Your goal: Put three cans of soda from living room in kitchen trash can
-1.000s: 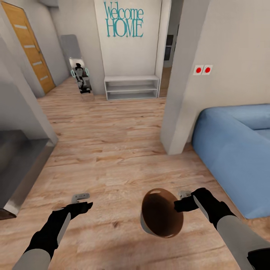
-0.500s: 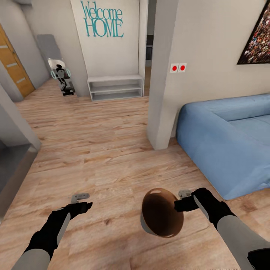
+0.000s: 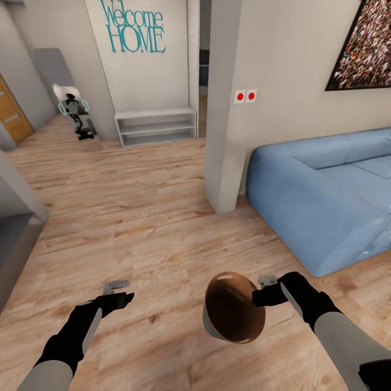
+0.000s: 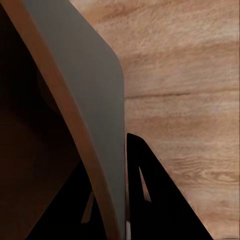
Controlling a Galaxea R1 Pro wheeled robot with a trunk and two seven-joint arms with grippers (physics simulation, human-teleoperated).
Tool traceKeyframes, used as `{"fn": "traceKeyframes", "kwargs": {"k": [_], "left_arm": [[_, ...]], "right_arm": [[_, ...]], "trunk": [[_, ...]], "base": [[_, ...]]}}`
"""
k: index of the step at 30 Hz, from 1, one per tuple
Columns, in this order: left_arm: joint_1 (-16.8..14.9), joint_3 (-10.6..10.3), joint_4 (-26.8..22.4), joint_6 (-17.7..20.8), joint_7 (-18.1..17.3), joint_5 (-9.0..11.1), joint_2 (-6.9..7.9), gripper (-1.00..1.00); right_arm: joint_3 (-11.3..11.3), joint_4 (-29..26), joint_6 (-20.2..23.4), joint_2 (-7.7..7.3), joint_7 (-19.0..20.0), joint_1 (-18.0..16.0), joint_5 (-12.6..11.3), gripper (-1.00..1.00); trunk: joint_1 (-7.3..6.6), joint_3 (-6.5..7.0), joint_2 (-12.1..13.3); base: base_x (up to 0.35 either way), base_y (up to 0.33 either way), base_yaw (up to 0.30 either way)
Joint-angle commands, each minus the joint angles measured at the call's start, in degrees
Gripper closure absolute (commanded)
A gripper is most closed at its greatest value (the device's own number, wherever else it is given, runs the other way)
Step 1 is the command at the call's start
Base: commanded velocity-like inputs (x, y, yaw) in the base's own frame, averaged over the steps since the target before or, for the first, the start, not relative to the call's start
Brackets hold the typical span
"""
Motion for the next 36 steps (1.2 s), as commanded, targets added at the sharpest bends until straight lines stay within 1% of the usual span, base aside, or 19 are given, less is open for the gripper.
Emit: {"fn": "traceKeyframes", "kwargs": {"k": [1, 12, 17, 24, 36], "left_arm": [[0.0, 0.0, 0.0, 0.0, 0.0, 0.0, -0.01, -1.00], [0.0, 0.0, 0.0, 0.0, 0.0, 0.0, -0.06, -1.00], [0.0, 0.0, 0.0, 0.0, 0.0, 0.0, -0.02, -1.00], [0.0, 0.0, 0.0, 0.0, 0.0, 0.1, 0.01, -1.00], [0.0, -0.1, 0.0, 0.0, 0.0, 0.0, 0.01, -1.00]], "right_arm": [[-0.1, 0.0, 0.4, 0.00, 0.3, 0.0, -1.3, 1.00], [-0.1, 0.0, 0.4, -0.05, 0.3, 0.0, -1.3, 1.00], [-0.1, 0.0, 0.3, 0.00, 0.4, 0.0, -1.3, 1.00], [0.0, -0.1, 0.2, 0.03, 0.5, 0.0, -1.3, 1.00], [0.0, -0.1, 0.3, 0.04, 0.5, 0.0, -1.3, 1.00]], "trunk": [[0.00, -0.04, 0.0], [0.00, -0.47, 0.0], [0.00, -0.58, 0.0], [0.00, -0.59, 0.0], [0.00, -0.59, 0.0]], "base": [[-0.203, 0.248, -0.203], [-0.194, 0.265, -0.209], [-0.175, 0.251, -0.101], [-0.032, 0.100, -0.034], [-0.001, 0.287, -0.220]]}}
